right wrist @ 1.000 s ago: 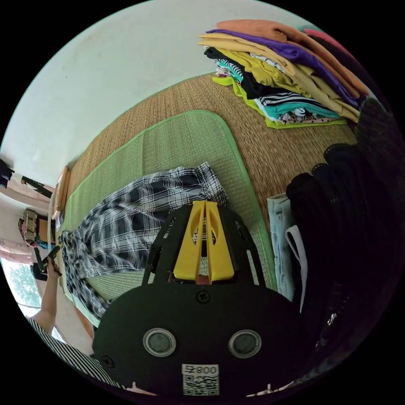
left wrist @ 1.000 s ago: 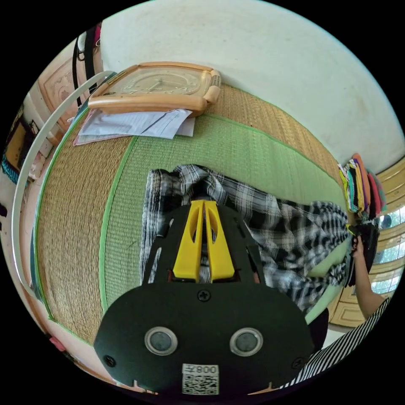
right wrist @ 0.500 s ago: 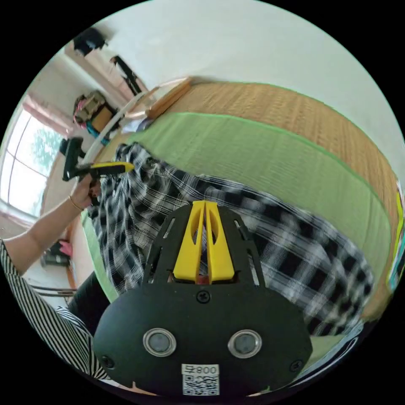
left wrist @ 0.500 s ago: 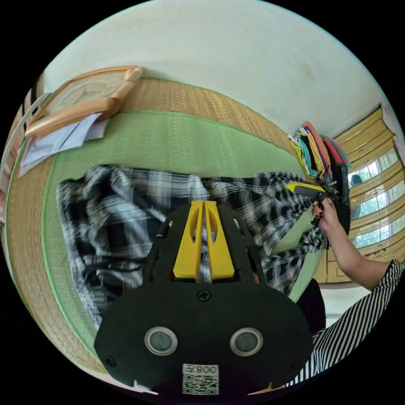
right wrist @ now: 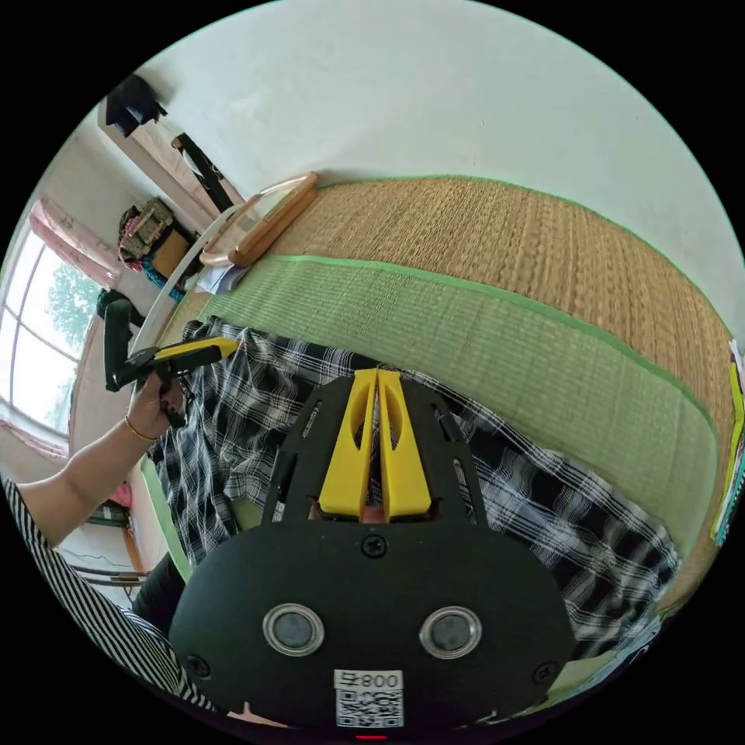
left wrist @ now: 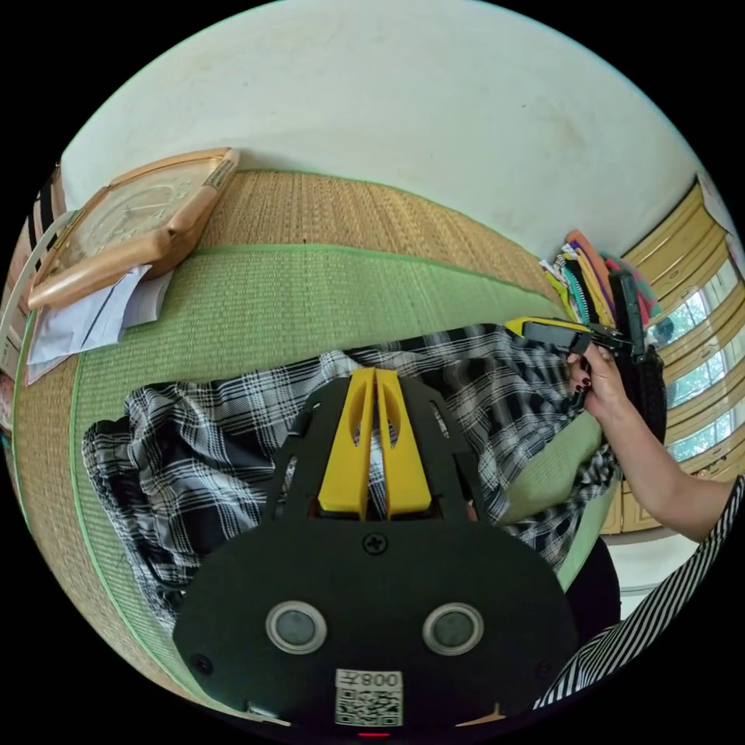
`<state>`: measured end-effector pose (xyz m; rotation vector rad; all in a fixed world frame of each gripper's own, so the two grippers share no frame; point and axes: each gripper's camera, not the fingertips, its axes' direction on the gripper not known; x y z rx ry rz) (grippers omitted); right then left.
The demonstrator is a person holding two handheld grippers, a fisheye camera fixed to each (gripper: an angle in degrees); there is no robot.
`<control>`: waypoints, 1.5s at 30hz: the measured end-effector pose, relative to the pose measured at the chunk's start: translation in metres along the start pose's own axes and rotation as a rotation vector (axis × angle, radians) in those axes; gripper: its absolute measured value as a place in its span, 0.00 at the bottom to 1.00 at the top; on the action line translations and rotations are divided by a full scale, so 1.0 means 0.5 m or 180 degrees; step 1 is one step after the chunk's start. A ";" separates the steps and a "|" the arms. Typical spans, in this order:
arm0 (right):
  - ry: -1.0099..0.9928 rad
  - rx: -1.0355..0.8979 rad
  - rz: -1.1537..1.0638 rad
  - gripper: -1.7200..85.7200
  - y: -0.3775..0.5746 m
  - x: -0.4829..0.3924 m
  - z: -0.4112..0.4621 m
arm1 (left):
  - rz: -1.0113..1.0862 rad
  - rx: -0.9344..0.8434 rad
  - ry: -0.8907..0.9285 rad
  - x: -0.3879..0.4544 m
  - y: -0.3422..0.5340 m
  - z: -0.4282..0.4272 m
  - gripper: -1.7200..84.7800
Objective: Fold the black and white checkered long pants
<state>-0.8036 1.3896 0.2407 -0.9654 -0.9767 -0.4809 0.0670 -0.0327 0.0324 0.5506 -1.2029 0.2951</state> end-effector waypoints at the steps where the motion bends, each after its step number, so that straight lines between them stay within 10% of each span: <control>1: 0.0035 0.0077 0.0022 0.02 0.030 0.013 -0.026 | 0.0034 0.0018 0.0061 0.010 0.002 -0.001 0.02; 29: 0.0935 0.0696 0.2444 0.02 0.707 0.525 -0.395 | 0.1397 -0.0924 0.0512 0.387 0.027 0.054 0.02; 45: 0.0806 0.0216 0.1735 0.07 1.050 0.330 -0.590 | 0.0144 -0.1017 0.0470 0.385 0.197 -0.118 0.05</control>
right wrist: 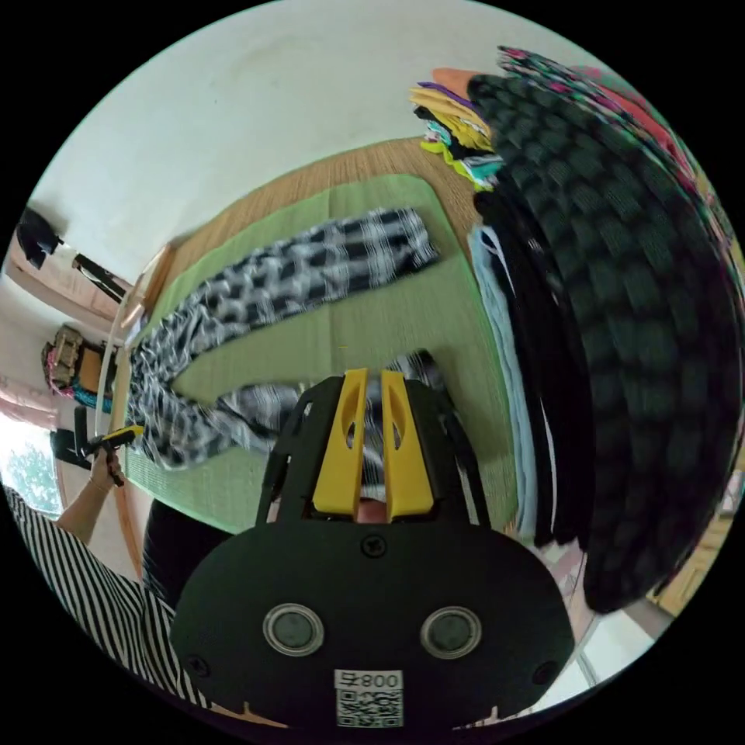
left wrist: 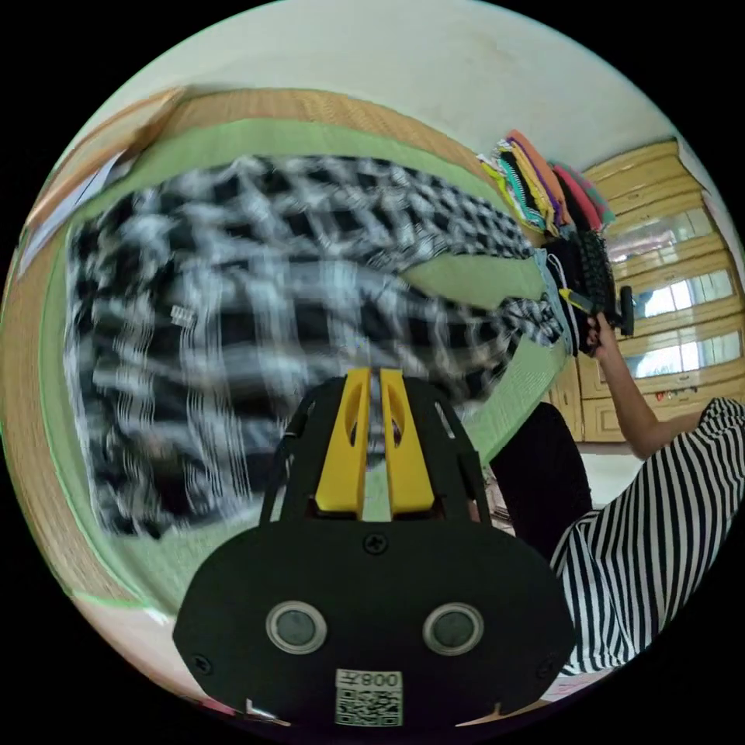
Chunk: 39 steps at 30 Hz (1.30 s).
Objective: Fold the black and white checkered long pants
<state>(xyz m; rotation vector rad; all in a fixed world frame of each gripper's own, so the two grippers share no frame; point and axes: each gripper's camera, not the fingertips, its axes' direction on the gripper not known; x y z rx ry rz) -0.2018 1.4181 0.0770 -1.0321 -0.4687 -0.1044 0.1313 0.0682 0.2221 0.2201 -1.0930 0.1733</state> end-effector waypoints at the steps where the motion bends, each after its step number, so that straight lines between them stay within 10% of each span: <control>1: 0.0066 -0.0080 0.0094 0.08 0.048 0.021 -0.011 | -0.0151 -0.0045 -0.0044 0.000 0.028 -0.003 0.05; 6: 0.0016 -0.0004 0.0658 0.10 0.180 0.121 -0.066 | -0.0494 0.0108 -0.0045 0.027 0.095 -0.022 0.07; 16: 0.0268 -0.0084 0.0694 0.11 0.164 0.221 -0.071 | 0.1320 -0.0084 0.0318 0.336 -0.097 0.117 0.11; 25: 0.0068 -0.0100 0.0614 0.06 0.193 0.279 -0.100 | 0.1919 -0.0511 -0.0625 0.476 -0.200 0.247 0.07; 39: -0.1005 0.0834 0.0558 0.05 0.265 0.289 -0.500 | 0.1825 -0.0189 0.0469 0.438 -0.177 0.135 0.04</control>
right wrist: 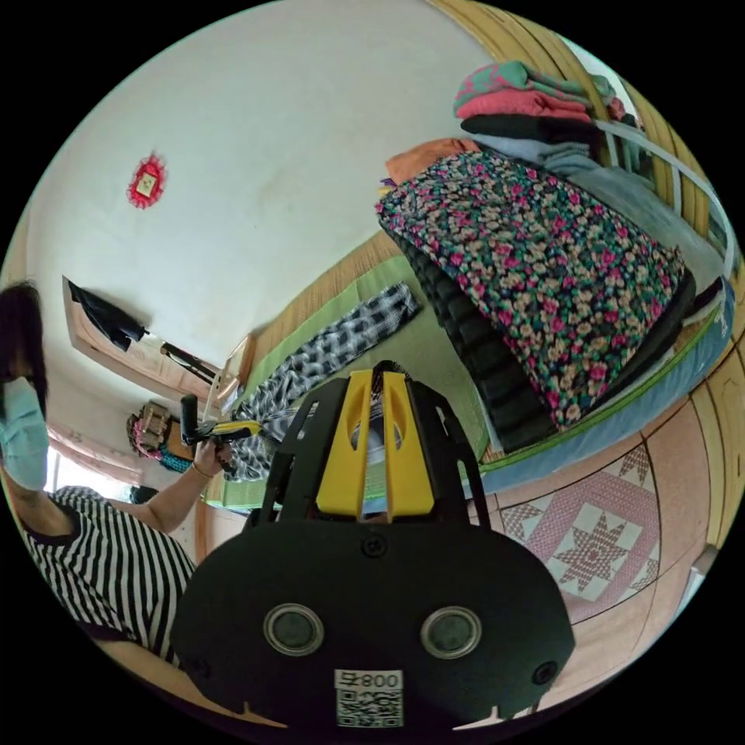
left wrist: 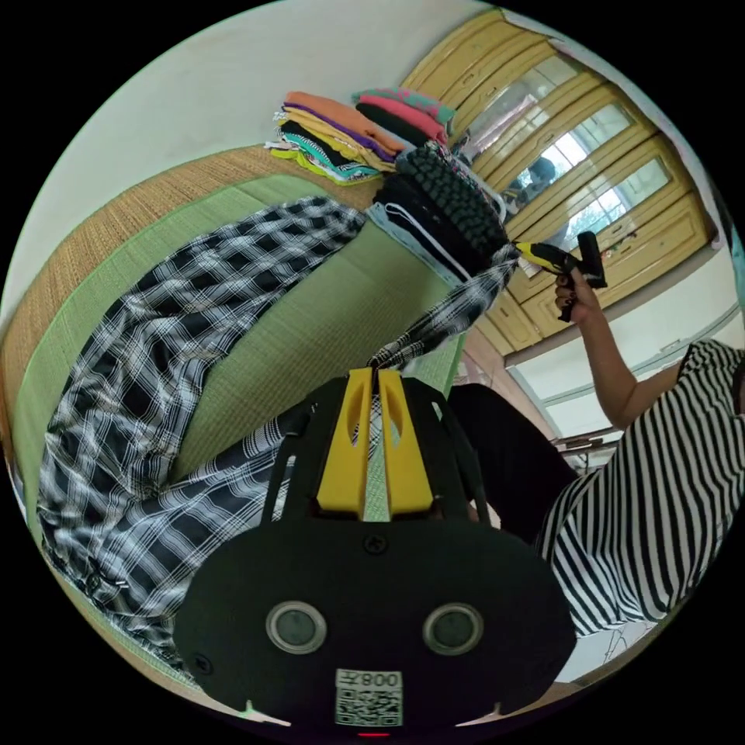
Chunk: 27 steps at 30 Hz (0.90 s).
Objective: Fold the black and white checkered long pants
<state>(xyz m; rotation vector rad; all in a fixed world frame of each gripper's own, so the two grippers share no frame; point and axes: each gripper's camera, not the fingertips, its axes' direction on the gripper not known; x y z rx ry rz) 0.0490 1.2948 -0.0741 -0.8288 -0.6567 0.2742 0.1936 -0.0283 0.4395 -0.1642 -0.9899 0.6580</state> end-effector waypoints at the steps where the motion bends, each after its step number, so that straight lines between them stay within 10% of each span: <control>1: 0.0114 -0.0042 -0.0035 0.05 -0.029 -0.010 0.007 | -0.0091 0.0020 0.0030 -0.019 -0.005 0.007 0.04; 27: 0.1528 -0.1258 -0.0492 0.01 -0.142 -0.219 0.351 | -0.1243 -0.0443 -0.0948 -0.180 0.294 0.222 0.02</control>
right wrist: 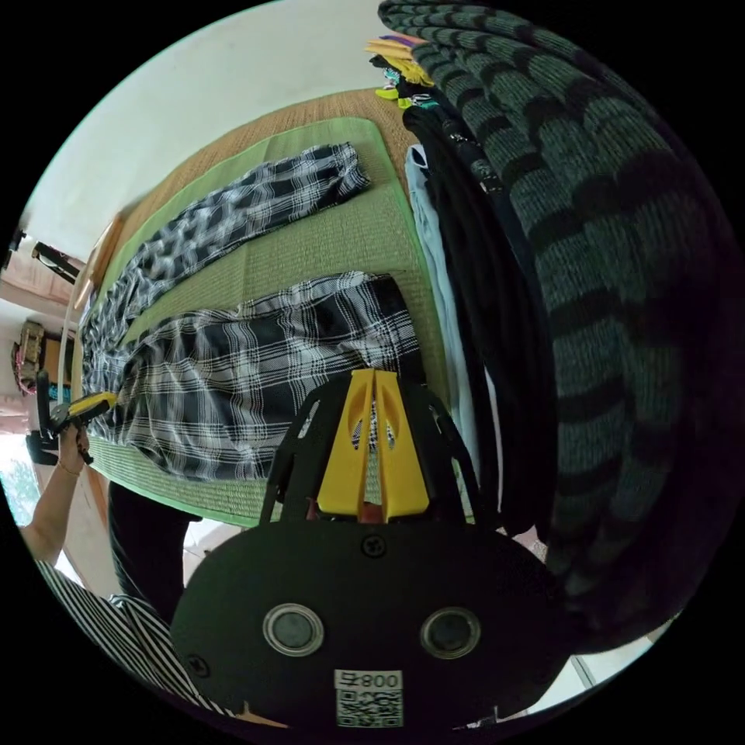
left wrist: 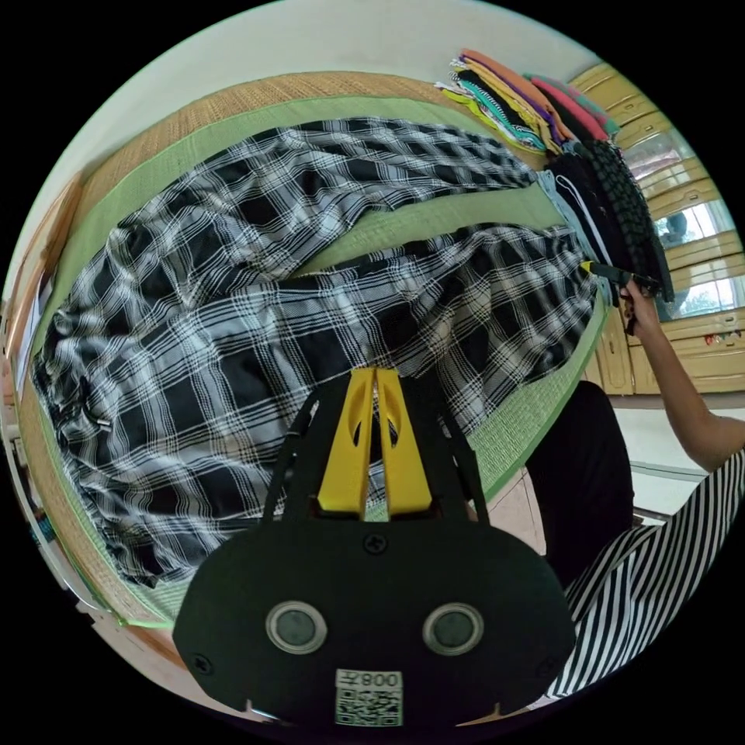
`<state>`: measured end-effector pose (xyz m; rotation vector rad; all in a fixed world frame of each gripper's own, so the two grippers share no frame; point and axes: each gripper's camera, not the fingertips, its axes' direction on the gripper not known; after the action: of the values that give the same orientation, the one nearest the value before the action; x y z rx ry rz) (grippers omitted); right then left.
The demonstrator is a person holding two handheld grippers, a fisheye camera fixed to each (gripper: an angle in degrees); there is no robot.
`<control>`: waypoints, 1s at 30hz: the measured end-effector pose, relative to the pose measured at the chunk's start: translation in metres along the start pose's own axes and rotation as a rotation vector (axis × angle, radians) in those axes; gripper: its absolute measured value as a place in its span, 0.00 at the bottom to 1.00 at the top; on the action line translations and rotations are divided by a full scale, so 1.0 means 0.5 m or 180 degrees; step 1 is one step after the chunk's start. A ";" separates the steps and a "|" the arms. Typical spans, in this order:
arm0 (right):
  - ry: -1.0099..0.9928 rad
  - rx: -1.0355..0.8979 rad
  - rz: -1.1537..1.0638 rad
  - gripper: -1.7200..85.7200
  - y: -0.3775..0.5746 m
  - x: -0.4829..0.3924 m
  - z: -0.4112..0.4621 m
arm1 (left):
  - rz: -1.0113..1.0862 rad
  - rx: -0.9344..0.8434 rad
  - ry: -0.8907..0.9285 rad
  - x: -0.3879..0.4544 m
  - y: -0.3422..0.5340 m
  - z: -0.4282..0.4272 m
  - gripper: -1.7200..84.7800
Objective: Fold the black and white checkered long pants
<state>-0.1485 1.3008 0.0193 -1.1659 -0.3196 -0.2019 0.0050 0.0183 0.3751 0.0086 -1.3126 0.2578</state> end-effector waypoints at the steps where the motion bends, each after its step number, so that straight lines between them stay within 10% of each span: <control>1: 0.0102 -0.0035 -0.0037 0.01 -0.011 -0.012 -0.008 | -0.0048 -0.0020 -0.0015 -0.008 0.011 0.011 0.02; 15: 0.0380 -0.0024 -0.0630 0.02 -0.077 -0.267 -0.104 | -0.1145 0.0242 -0.0044 -0.191 0.290 0.103 0.03; 30: -0.0997 -0.0659 -0.2841 0.08 0.081 -1.033 -0.063 | -0.3429 0.1506 0.0962 -0.499 0.705 0.294 0.10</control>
<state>-0.6152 1.2826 -0.2074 -1.1921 -1.1127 -0.8497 -0.2607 0.2927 0.1259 1.0087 -0.7743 -0.3511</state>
